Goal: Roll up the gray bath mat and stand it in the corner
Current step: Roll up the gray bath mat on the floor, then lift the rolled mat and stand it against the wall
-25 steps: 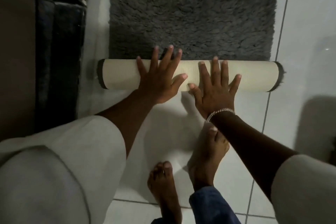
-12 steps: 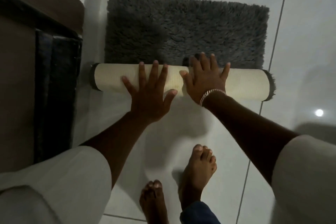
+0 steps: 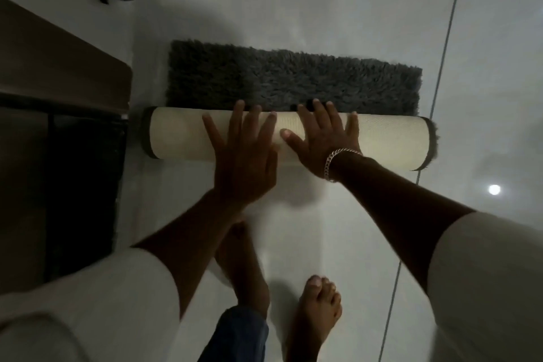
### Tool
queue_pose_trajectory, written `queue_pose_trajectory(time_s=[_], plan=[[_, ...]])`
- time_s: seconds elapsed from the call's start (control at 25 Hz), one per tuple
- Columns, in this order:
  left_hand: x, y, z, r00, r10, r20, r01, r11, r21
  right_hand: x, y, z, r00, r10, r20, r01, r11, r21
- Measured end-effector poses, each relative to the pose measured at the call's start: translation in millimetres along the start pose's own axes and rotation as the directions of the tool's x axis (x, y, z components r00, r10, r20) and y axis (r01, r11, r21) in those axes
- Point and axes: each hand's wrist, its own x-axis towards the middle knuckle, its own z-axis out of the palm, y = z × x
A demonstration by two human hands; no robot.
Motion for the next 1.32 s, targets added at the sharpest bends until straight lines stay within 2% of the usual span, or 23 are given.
queue_pose_trajectory(time_s=[0.08, 0.16, 0.24, 0.36, 0.48, 0.56, 0.6, 0.64, 0.68, 0.72, 0.76, 0.8, 0.84, 0.88, 0.92, 0.96, 1.0, 1.08, 1.2, 1.32], plan=[[-6.7, 3.5, -2.3, 0.996, -0.044, 0.072, 0.043, 0.999, 0.023, 27.9, -0.9, -19.5, 0.994, 0.028, 0.103, -0.027, 1.000, -0.016], [10.7, -2.4, 0.3, 0.992, -0.035, 0.119, 0.035, 0.999, 0.006, 40.0, -3.7, -36.1, 0.987, 0.104, 0.121, -0.098, 0.994, -0.053], [45.0, -10.9, -1.2, 0.988, -0.046, 0.146, 0.045, 0.999, 0.009, 42.0, -13.4, -45.0, 0.992, 0.122, 0.010, -0.122, 0.992, -0.034], [89.7, -21.3, -8.3, 0.977, -0.084, 0.198, 0.103, 0.991, -0.090, 36.4, -31.1, -47.0, 0.989, 0.044, -0.140, -0.043, 0.999, 0.014], [133.8, -30.2, -20.0, 0.964, -0.108, 0.244, 0.167, 0.956, -0.239, 61.8, -30.9, -57.1, 0.995, 0.030, -0.099, -0.032, 0.999, -0.017], [147.0, -40.3, -30.7, 0.976, -0.192, 0.107, 0.220, 0.872, -0.438, 85.1, -24.8, -67.0, 0.998, 0.031, -0.050, -0.033, 0.999, -0.044], [145.1, -41.1, -36.6, 0.960, -0.278, -0.041, 0.222, 0.839, -0.496, 96.0, -22.0, -72.5, 0.999, 0.032, -0.029, -0.033, 0.998, -0.054], [138.8, -40.3, -40.7, 0.904, -0.386, -0.181, 0.246, 0.819, -0.519, 111.2, -22.1, -82.8, 1.000, 0.020, -0.008, -0.020, 0.997, -0.070], [125.4, -32.6, -44.6, 0.837, -0.489, -0.245, 0.296, 0.782, -0.548, 124.9, -21.6, -93.8, 0.999, 0.016, 0.028, -0.014, 0.998, -0.068], [107.1, -20.4, -49.2, 0.772, -0.602, -0.205, 0.371, 0.688, -0.624, 135.7, -22.0, -104.5, 0.997, 0.027, 0.071, -0.023, 0.999, -0.044], [90.4, -8.5, -49.5, 0.667, -0.740, -0.082, 0.458, 0.495, -0.738, 145.7, -23.2, -113.2, 0.994, 0.034, 0.105, -0.032, 0.999, -0.026], [82.5, -2.3, -45.8, 0.519, -0.842, 0.150, 0.548, 0.192, -0.814, 154.5, -25.0, -120.1, 0.990, 0.038, 0.136, -0.036, 0.999, -0.018], [84.2, -1.0, -39.0, 0.346, -0.810, 0.474, 0.583, -0.210, -0.785, 160.5, -27.1, -124.6, 0.987, 0.040, 0.158, -0.038, 0.999, -0.013], [91.3, -3.8, -29.4, 0.265, -0.615, 0.743, 0.507, -0.566, -0.650, 164.1, -27.9, -126.1, 0.985, 0.032, 0.167, -0.028, 0.999, -0.028], [96.8, -4.6, -19.1, 0.298, -0.418, 0.858, 0.366, -0.780, -0.508, 163.5, -27.3, -128.1, 0.984, 0.024, 0.177, -0.018, 0.999, -0.035], [104.5, -3.0, -11.6, 0.361, -0.325, 0.874, 0.204, -0.887, -0.414, 160.3, -24.3, -130.0, 0.983, 0.023, 0.181, -0.021, 1.000, -0.015], [114.0, -1.9, -9.5, 0.401, -0.312, 0.861, 0.058, -0.930, -0.363, 154.7, -23.4, -132.4, 0.979, 0.034, 0.203, -0.043, 0.998, 0.039], [124.1, 9.6, -23.1, 0.387, -0.347, 0.854, -0.108, -0.937, -0.331, 141.3, -22.7, -140.6, 0.961, 0.032, 0.273, -0.075, 0.986, 0.149], [129.6, 35.6, -66.4, 0.359, -0.327, 0.874, -0.111, -0.945, -0.308, 120.9, -8.3, -171.8, 0.923, 0.041, 0.382, -0.207, 0.890, 0.405], [148.7, 56.9, -124.7, 0.400, -0.320, 0.859, -0.007, -0.938, -0.346, 93.9, 12.2, -217.5, 0.893, 0.078, 0.444, -0.365, 0.703, 0.610]])
